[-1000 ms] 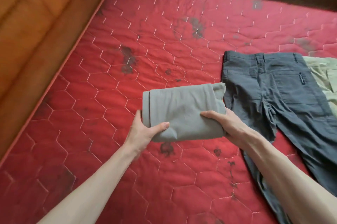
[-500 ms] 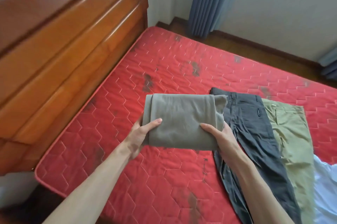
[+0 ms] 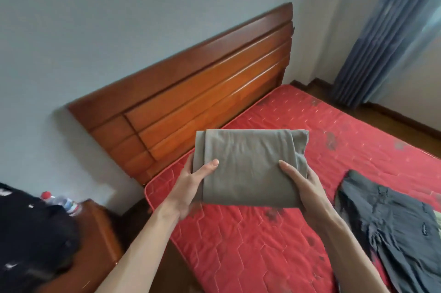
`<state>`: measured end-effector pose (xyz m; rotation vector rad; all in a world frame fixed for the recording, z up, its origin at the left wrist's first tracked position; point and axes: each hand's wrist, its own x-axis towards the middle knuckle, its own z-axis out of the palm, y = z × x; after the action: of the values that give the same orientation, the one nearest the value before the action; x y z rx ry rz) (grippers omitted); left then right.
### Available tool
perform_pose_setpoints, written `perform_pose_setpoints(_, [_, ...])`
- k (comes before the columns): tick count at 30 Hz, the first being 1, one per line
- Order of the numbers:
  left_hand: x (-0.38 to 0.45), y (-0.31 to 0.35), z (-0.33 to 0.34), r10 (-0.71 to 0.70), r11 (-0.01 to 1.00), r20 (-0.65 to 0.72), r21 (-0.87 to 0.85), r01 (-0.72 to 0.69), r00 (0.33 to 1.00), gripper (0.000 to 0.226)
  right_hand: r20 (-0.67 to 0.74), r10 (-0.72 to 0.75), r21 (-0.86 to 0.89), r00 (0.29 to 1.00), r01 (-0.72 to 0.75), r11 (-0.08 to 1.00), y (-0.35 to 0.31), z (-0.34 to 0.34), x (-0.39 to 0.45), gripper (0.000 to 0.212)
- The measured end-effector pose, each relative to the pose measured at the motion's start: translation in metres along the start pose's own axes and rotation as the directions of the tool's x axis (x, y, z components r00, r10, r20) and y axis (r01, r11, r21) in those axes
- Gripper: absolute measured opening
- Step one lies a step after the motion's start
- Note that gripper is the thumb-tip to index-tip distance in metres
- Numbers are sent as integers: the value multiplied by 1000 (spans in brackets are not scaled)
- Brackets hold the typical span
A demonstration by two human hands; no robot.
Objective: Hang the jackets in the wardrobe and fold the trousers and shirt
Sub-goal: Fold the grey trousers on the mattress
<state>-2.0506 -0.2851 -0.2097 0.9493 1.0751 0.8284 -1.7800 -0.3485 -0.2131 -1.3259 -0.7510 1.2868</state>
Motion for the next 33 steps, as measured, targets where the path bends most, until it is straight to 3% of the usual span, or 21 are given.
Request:
perform_pose_setpoints(7, [-81, 9, -92, 75, 987, -317, -114, -116, 946, 62, 246, -43, -127, 968, 76, 989, -7, 117, -2, 36])
perform_pose_setpoints(12, [-149, -1, -161, 71, 958, -506, -204, -199, 860, 62, 412, -4, -217, 911, 102, 971, 0, 212, -22, 32])
perform_pose_setpoints(17, [-214, 7, -231, 95, 946, -657, -175, -273, 748, 62, 544, 97, -211, 833, 24, 977, 16, 309, -47, 36])
perform_pose_setpoints(26, [-320, 4, -344, 82, 914, -827, -159, -372, 557, 60, 713, 194, -241, 674, -24, 970, 53, 474, -94, 46])
perform_pose_setpoints(33, [-386, -11, -423, 39, 892, -915, -149, -428, 401, 88, 768, 248, -286, 590, -31, 958, 96, 583, -136, 78])
